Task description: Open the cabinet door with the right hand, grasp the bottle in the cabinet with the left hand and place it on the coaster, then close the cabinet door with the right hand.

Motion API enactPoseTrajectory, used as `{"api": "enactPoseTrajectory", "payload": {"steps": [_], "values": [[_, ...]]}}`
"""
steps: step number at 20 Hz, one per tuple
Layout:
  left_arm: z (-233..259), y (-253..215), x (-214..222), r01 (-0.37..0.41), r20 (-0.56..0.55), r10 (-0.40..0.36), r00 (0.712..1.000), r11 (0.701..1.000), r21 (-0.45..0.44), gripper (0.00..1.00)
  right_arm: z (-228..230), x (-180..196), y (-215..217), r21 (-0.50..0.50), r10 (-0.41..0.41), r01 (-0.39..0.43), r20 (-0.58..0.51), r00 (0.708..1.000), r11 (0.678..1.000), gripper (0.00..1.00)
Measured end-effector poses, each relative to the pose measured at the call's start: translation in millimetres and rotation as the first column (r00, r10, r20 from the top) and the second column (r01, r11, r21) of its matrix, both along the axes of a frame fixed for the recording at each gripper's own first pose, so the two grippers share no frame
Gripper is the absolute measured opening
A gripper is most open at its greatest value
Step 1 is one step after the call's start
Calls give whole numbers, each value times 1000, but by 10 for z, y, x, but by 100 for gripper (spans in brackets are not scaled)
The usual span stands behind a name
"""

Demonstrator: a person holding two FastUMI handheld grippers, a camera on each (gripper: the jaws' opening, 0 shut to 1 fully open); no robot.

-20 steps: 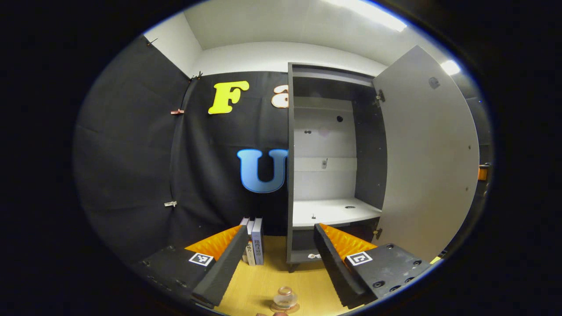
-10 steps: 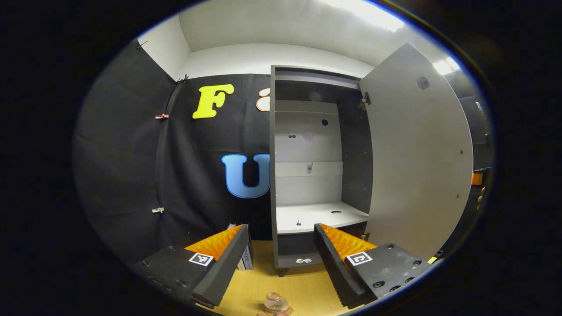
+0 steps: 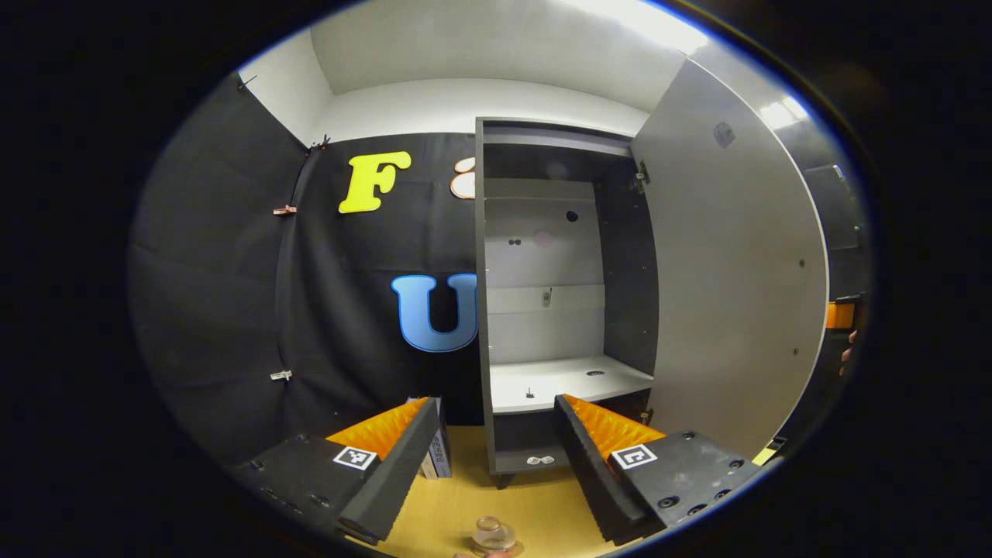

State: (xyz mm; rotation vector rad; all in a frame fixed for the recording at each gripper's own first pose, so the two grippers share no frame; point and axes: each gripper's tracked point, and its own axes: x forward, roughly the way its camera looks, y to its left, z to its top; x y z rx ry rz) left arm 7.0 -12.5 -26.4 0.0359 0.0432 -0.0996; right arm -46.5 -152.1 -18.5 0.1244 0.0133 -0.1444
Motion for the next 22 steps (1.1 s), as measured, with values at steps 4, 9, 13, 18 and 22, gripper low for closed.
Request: {"api": "enactPoseTrajectory", "payload": {"steps": [4,9,13,18,22], "values": [[5,50,-6,-9,3,9,1000,1000,-1,94,-16,87,300,27,57,-57,-5,998,998,95],[-7,119,-10,-23,1,23,1000,1000,-1,94,-23,187,702,31,118,-117,-14,993,993,95],[13,171,6,-32,8,32,999,999,2,94,-49,300,1070,34,174,-173,-19,985,984,95],[28,217,24,-40,15,40,999,999,10,94,-94,400,1599,54,298,-297,-25,954,953,95],[53,270,-36,-48,21,48,999,999,12,94,-73,337,1903,50,383,-382,-15,924,923,97]]}}
